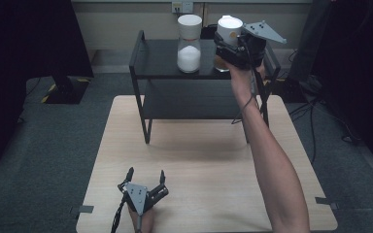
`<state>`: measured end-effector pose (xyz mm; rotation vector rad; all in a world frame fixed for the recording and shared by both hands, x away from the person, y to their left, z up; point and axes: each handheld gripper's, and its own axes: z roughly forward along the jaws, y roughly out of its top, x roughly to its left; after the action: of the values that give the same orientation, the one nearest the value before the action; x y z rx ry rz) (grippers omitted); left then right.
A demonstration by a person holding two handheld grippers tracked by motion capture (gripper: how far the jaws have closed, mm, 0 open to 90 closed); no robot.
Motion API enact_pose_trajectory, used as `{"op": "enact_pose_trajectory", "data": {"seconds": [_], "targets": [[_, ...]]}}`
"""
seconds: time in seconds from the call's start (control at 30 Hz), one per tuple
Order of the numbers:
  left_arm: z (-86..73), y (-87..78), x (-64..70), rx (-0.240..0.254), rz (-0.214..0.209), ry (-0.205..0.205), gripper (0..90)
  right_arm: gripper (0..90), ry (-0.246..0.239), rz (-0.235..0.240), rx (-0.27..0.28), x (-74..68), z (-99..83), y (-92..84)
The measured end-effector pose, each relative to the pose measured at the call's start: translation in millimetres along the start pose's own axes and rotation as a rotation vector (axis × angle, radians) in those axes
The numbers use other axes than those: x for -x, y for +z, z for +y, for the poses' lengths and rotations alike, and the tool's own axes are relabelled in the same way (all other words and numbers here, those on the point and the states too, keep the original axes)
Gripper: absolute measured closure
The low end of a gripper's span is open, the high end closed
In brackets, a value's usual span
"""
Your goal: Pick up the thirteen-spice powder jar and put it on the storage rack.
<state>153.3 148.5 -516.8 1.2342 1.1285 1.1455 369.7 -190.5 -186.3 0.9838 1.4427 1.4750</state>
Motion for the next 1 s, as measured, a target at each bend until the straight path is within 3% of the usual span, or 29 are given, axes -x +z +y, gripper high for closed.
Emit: {"op": "enact_pose_trajectory", "data": {"seconds": [0.13, 0.2, 0.27, 0.37, 0.7, 1.0], "targets": [[0.0, 0.0, 0.0, 0.000, 0.000, 0.000, 0.0, 29.1, 0.000, -0.004, 0.001, -0.6, -0.1, -0.1], [0.1, 0.0, -0.1, -0.001, 0.000, 0.002, 0.0, 16.0, -0.002, -0.045, 0.029, -7.7, -3.8, -0.4], [0.1, 0.0, -0.1, -0.001, 0.000, 0.001, 0.0, 10.6, -0.001, -0.069, 0.074, -11.9, -7.9, -2.1], [0.1, 0.0, 0.0, 0.000, 0.000, 0.001, 0.0, 3.3, 0.004, -0.079, 0.066, -15.5, -3.2, -3.2], [0.0, -0.1, 0.0, 0.000, 0.000, 0.000, 0.0, 0.0, -0.018, -0.054, 0.013, -17.1, -3.4, -14.3], [0.0, -0.1, 0.0, 0.000, 0.000, 0.000, 0.0, 0.0, -0.041, -0.058, 0.036, -21.1, -10.4, -27.9]]}}
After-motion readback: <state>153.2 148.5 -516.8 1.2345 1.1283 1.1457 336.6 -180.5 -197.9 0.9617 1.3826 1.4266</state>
